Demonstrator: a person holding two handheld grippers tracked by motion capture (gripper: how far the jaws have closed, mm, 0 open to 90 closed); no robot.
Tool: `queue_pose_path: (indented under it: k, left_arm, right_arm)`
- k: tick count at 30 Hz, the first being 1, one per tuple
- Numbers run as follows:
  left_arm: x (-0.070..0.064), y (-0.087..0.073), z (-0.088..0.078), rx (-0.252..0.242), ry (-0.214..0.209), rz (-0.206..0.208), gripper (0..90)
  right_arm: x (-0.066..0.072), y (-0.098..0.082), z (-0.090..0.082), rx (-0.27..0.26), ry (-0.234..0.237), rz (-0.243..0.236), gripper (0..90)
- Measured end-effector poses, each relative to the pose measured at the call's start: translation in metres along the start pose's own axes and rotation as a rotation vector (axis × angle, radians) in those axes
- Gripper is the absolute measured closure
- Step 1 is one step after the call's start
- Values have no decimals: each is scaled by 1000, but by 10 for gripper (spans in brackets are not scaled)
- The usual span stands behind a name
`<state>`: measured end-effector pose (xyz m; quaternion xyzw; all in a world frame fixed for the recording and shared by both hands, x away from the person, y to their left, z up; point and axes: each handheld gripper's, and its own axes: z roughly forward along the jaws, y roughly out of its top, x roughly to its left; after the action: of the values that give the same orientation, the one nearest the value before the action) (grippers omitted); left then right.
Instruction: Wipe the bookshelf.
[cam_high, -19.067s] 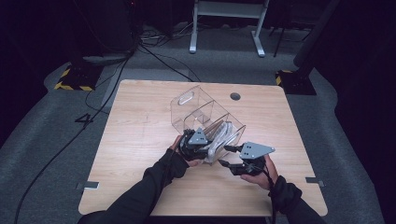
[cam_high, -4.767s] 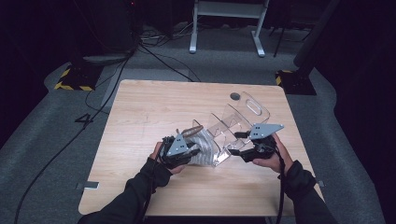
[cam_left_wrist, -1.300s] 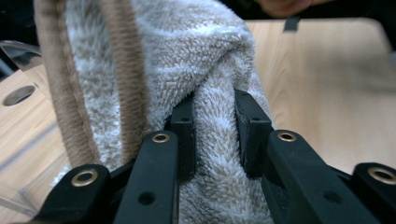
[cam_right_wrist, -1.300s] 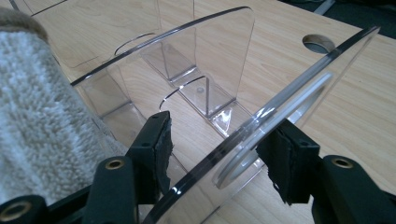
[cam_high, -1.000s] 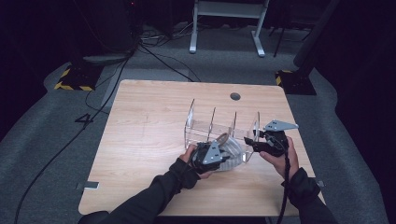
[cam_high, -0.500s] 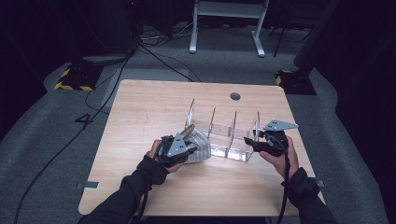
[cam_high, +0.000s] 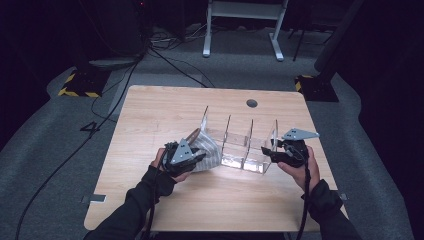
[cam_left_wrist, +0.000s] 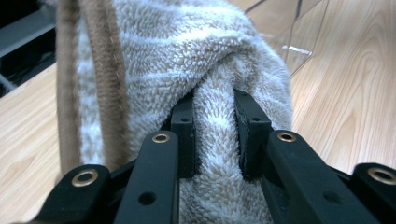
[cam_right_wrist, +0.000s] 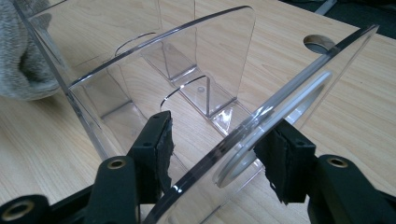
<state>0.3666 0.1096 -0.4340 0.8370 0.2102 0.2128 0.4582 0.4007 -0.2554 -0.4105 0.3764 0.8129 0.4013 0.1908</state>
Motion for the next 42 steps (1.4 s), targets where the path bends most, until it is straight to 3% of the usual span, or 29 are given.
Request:
queue_pose_path:
  k: [10,11,18,23,27,30,36,40,42]
  left_arm:
    - [-36,32,44,-29,-101,68,736]
    - [-50,40,59,-36,-135,88,736]
    - [-83,60,96,-42,-209,113,736]
    - [-96,67,109,-33,-207,132,736]
    - [-95,67,109,-29,-202,139,737]
    - [-87,62,100,-15,-195,146,737]
    - [-59,45,70,18,-144,140,738]
    - [-38,29,47,33,-111,115,738]
    - [-27,23,34,42,-75,104,738]
  right_arm:
    - [0,0,0,-3,-6,7,475]
    - [0,0,0,-2,-7,7,477]
    - [0,0,0,-3,-5,7,481]
    - [0,0,1,-4,-1,9,493]
    - [-1,0,0,-4,-3,9,504]
    - [0,0,1,-6,-4,11,507]
    - [-1,1,1,-8,-3,11,520]
    - [0,1,2,-7,-3,4,523]
    - [0,1,2,-7,-3,6,522]
